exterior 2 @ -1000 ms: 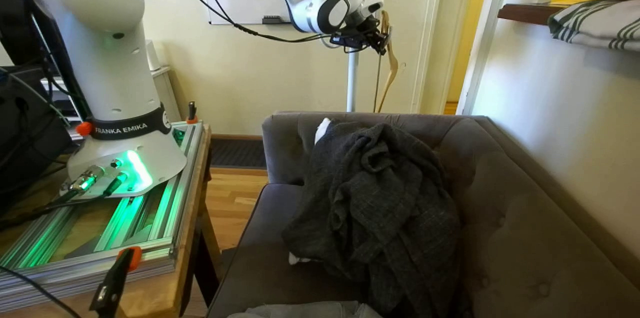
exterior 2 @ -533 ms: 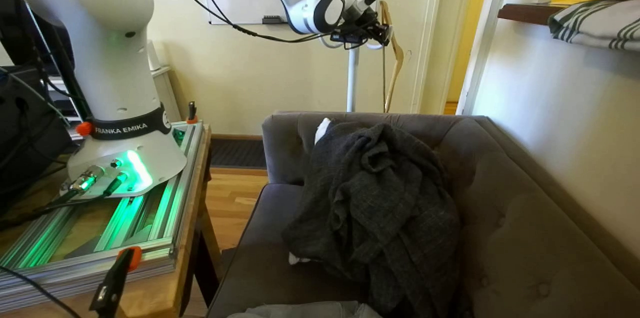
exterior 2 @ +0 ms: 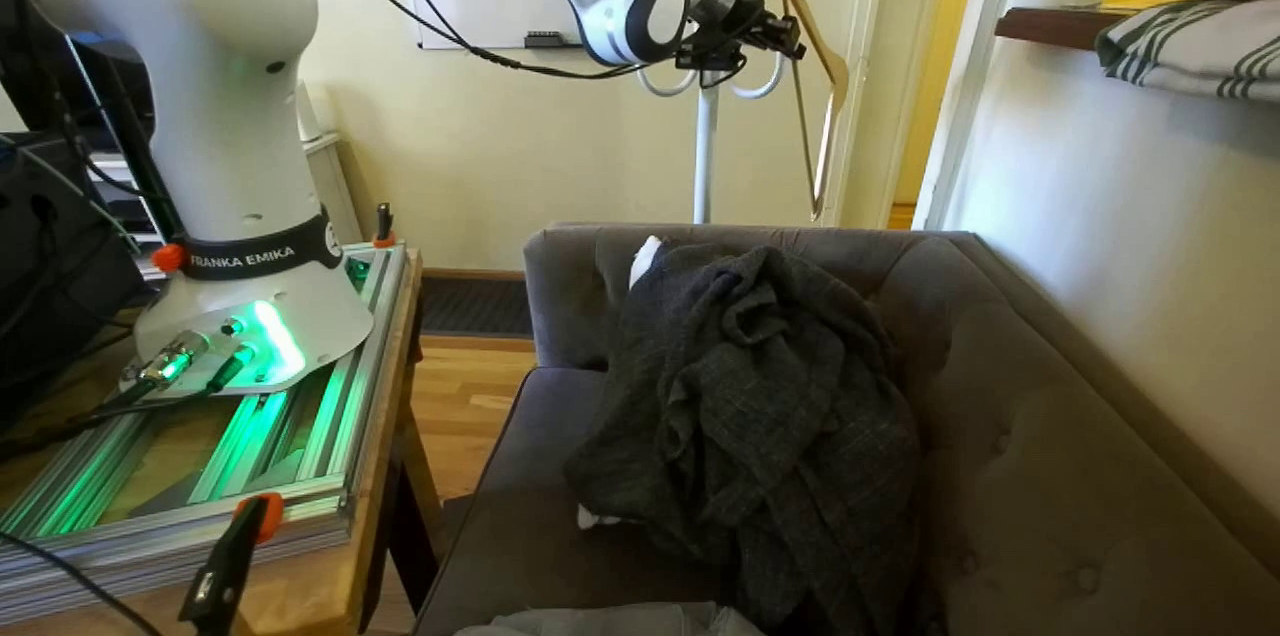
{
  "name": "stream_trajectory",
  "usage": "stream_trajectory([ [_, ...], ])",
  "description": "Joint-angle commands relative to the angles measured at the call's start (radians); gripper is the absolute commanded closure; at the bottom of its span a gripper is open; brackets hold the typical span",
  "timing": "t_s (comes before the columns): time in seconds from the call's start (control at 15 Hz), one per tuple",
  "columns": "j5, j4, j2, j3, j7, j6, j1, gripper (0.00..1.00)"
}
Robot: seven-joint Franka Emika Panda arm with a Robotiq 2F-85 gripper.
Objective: Hang the clothing hanger higher on the coat rack
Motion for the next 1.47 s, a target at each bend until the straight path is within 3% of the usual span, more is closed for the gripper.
stream_trajectory([
  [0.0, 0.088, -0.059, -0.035, -0.065, -0.026, 0.048, 0.07, 0.97],
  [0.4, 0.14, -0.125, -0.097, -0.117, -0.025, 0.103, 0.13, 0.97],
  [0.6, 0.107, -0.186, -0.182, -0.131, -0.046, 0.092, 0.161, 0.97],
  [0.87, 0.188, -0.293, -0.31, -0.243, -0.196, 0.072, 0.28, 0.97],
  [1.2, 0.266, -0.418, -0.471, -0.317, -0.355, 0.316, 0.403, 0.97],
  [1.33, 0.234, -0.449, -0.5, -0.308, -0.426, 0.463, 0.429, 0.97],
  [1.4, 0.243, -0.457, -0.531, -0.126, -0.51, 0.532, 0.279, 0.97],
])
